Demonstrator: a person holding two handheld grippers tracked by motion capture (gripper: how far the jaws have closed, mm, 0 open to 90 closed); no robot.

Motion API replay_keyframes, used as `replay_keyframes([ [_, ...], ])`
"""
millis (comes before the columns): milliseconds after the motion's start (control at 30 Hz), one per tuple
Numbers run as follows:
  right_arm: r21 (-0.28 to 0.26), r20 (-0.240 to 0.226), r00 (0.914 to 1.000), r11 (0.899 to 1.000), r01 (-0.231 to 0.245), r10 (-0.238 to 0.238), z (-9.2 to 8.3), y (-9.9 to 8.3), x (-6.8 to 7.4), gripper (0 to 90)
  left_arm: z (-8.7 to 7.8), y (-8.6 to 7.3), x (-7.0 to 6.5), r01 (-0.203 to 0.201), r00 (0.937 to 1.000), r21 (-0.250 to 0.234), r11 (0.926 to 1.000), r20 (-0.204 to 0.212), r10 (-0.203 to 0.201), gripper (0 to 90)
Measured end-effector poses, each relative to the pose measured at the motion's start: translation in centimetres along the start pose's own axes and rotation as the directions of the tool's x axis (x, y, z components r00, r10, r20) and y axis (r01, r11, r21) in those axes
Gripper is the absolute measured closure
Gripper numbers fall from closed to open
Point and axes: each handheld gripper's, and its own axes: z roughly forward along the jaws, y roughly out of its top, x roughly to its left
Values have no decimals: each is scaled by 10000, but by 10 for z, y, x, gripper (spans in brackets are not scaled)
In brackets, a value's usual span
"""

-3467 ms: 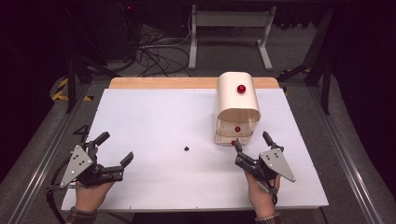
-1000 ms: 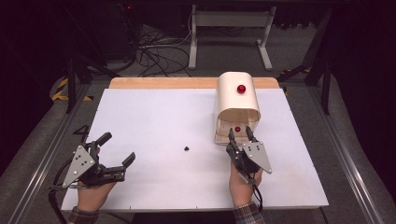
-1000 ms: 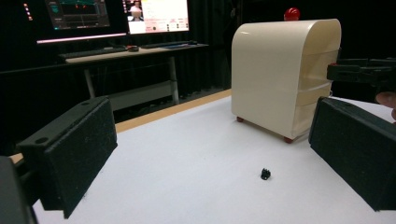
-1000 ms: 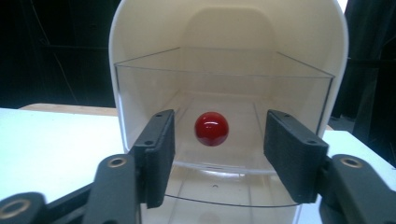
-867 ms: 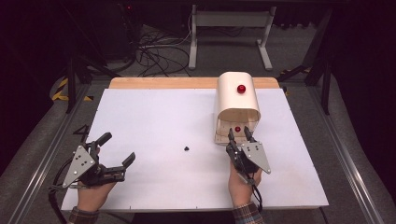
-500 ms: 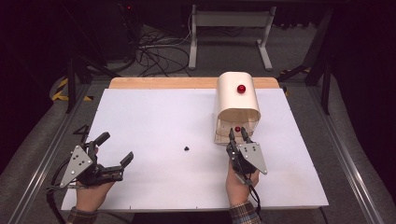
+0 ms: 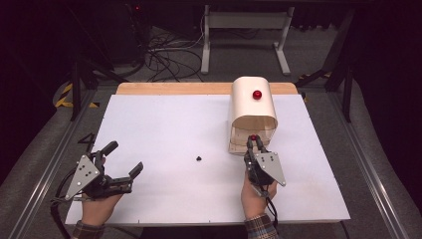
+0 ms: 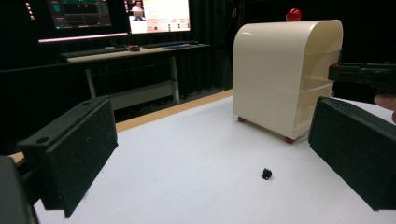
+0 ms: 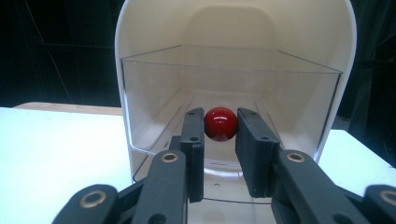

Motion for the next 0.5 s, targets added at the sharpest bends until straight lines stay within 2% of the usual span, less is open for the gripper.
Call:
replay_keyframes([
  [500, 91, -533, 9986, 9999, 41, -36, -6, 1, -8, 745, 1, 0, -1, -36, 10000, 45, 10000, 14, 36, 22],
])
